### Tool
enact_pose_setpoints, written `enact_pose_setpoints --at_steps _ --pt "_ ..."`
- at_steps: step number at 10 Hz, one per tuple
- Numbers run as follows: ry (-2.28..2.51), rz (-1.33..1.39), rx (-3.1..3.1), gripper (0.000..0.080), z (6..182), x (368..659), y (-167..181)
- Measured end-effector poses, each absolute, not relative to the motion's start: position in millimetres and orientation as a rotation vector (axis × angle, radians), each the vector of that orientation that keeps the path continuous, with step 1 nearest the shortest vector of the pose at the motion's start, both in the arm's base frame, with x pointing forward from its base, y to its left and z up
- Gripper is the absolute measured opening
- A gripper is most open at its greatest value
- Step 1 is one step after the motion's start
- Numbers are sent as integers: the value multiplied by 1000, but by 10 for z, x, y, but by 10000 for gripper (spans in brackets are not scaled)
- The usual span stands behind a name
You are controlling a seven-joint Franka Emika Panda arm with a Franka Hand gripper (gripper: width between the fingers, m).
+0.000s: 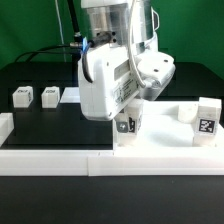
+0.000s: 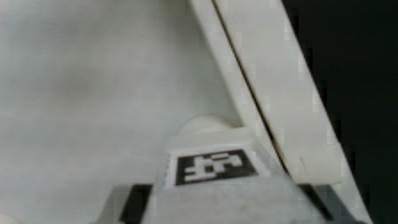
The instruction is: Assemble square table
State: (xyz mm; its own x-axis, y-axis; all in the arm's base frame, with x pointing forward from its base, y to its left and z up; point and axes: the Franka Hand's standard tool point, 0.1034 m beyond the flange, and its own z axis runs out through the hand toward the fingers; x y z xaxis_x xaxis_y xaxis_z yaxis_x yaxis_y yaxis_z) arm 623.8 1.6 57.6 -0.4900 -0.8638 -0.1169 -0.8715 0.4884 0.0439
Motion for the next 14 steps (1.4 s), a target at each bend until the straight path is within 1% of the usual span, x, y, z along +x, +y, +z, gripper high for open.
enact_pose_setpoints --at_steps 1,2,3,4,5,6,7,9,10,12,14 --pt "2655 152 -1520 380 572 6234 21" --pt "2650 152 -1528 380 570 6233 23" --pt "2650 151 -1528 553 569 6233 23" --pt "2650 152 -1528 553 569 6233 23" --pt "2650 152 -1528 630 569 6233 24" --pt "2646 148 -1530 630 587 6243 33" --pt "2618 143 -1540 646 730 6262 100" --pt "2574 153 -1545 648 1035 6206 207" --pt "2567 154 -1543 648 1090 6206 219" --pt "2572 155 -1546 648 1047 6194 216" --pt "2573 156 -1547 648 1039 6191 216"
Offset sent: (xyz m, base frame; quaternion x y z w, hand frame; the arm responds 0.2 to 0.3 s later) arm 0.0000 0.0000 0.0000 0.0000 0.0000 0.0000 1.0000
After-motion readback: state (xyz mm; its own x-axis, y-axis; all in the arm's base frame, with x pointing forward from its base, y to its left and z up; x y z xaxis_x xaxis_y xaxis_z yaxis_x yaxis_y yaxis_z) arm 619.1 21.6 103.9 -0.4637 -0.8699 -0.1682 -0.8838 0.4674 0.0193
